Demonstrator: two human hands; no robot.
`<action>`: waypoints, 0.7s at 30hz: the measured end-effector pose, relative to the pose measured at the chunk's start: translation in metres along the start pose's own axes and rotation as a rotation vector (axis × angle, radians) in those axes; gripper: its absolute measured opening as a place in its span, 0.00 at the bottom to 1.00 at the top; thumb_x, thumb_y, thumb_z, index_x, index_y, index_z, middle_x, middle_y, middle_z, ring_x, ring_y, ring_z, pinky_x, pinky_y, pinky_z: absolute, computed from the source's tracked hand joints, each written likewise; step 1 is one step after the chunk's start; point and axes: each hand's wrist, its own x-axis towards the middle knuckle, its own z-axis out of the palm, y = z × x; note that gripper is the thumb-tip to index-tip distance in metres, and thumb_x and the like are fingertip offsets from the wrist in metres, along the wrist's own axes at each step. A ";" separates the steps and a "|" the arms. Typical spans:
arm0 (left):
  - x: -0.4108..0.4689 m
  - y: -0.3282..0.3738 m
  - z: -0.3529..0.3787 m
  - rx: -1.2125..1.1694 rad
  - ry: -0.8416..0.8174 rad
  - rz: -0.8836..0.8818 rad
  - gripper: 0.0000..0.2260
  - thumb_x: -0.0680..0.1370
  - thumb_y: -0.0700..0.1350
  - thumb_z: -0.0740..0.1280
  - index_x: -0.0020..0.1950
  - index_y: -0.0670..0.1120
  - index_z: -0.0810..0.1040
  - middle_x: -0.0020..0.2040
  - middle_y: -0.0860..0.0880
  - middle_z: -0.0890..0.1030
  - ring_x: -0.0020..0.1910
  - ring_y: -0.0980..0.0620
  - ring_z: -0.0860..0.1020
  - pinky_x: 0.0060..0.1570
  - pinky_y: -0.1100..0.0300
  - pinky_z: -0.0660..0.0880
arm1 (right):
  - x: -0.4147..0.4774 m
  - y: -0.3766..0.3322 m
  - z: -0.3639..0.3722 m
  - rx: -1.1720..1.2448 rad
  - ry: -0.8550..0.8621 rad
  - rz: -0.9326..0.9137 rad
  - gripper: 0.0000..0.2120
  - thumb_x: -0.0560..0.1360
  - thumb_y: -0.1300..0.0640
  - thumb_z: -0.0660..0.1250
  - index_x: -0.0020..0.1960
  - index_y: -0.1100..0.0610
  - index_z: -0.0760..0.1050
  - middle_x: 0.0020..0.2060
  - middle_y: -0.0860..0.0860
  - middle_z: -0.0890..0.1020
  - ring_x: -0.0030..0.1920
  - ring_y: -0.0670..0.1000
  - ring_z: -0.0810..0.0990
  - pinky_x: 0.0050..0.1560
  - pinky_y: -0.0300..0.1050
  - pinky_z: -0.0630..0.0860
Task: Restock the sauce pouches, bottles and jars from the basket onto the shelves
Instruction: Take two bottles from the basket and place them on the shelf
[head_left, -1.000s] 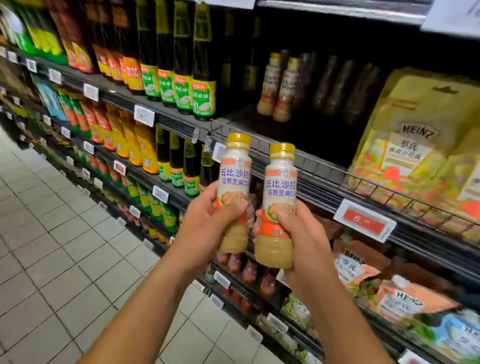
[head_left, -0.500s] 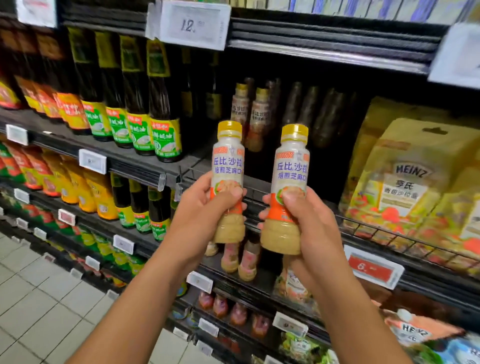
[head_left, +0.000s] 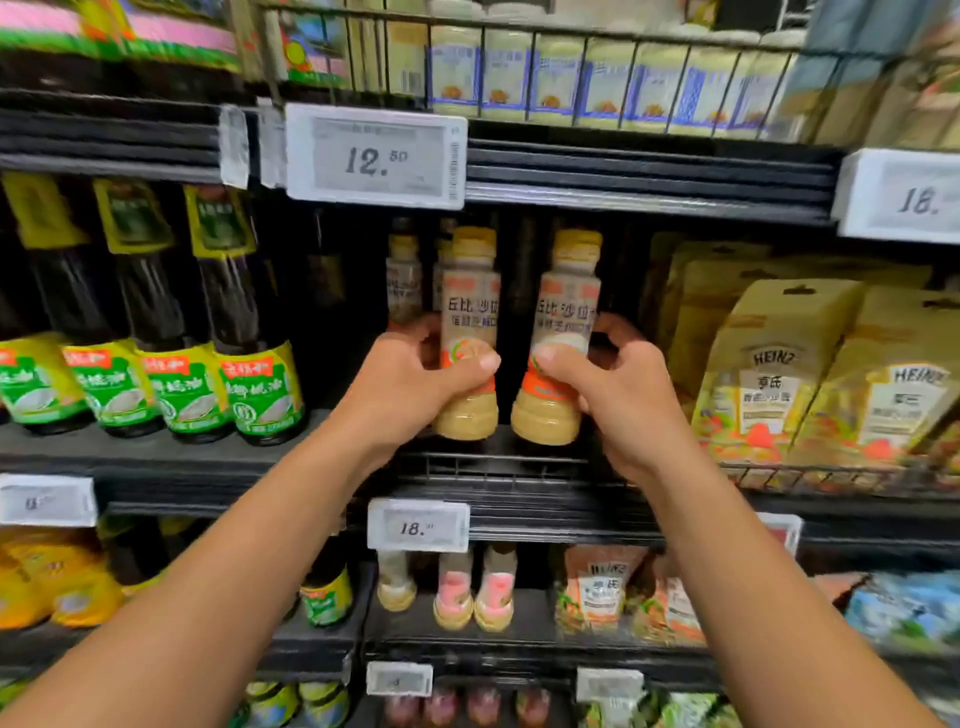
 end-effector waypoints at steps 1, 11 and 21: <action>0.007 -0.002 -0.001 0.033 -0.004 0.016 0.21 0.66 0.54 0.78 0.57 0.53 0.81 0.51 0.53 0.86 0.51 0.55 0.84 0.48 0.62 0.80 | 0.004 0.004 -0.002 -0.030 0.014 0.004 0.21 0.63 0.53 0.79 0.54 0.51 0.79 0.47 0.50 0.87 0.48 0.49 0.86 0.46 0.44 0.81; 0.044 -0.015 0.005 0.346 -0.065 -0.070 0.29 0.65 0.45 0.82 0.64 0.49 0.77 0.57 0.50 0.83 0.54 0.52 0.82 0.59 0.53 0.78 | 0.032 0.027 -0.018 -0.291 0.034 0.051 0.28 0.56 0.46 0.81 0.55 0.47 0.79 0.50 0.48 0.86 0.52 0.49 0.85 0.56 0.57 0.82; 0.051 -0.021 0.014 0.516 -0.060 -0.113 0.33 0.64 0.51 0.82 0.67 0.54 0.74 0.61 0.54 0.81 0.52 0.56 0.78 0.47 0.67 0.71 | 0.039 0.035 -0.016 -0.414 -0.014 0.080 0.21 0.66 0.60 0.82 0.53 0.46 0.77 0.45 0.44 0.85 0.44 0.40 0.85 0.47 0.41 0.82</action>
